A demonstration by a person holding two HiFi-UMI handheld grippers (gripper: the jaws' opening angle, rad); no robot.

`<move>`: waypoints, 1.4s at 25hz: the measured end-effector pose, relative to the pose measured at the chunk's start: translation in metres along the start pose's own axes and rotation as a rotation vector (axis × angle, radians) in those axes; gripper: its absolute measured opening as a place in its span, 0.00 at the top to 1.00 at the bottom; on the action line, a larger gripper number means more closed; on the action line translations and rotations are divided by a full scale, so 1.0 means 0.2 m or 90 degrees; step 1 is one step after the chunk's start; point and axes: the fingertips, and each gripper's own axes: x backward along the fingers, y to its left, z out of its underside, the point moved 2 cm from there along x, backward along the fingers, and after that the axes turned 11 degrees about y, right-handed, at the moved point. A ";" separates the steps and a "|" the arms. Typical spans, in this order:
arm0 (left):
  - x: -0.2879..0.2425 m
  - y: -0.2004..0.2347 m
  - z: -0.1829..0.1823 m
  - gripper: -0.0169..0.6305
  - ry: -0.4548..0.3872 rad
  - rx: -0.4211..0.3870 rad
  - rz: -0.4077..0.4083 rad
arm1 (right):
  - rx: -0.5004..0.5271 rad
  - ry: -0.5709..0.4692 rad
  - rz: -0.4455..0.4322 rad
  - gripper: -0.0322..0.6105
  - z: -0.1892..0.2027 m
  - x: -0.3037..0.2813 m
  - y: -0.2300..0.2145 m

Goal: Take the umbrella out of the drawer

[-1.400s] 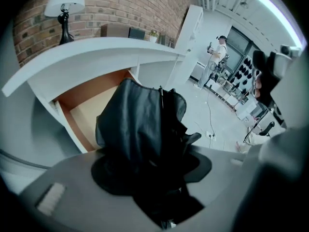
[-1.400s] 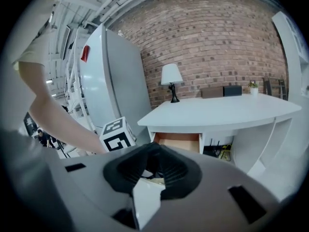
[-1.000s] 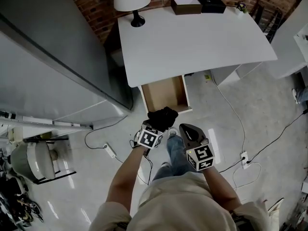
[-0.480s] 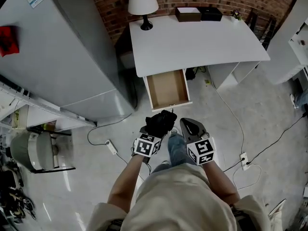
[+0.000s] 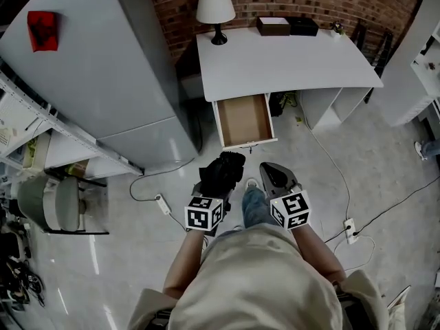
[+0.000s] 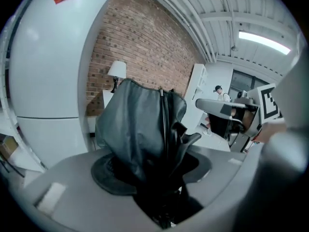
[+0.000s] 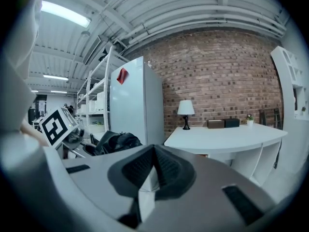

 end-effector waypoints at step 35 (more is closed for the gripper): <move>0.27 -0.04 -0.05 0.60 -0.112 0.035 -0.040 | 0.013 0.003 -0.019 0.95 -0.02 0.11 0.06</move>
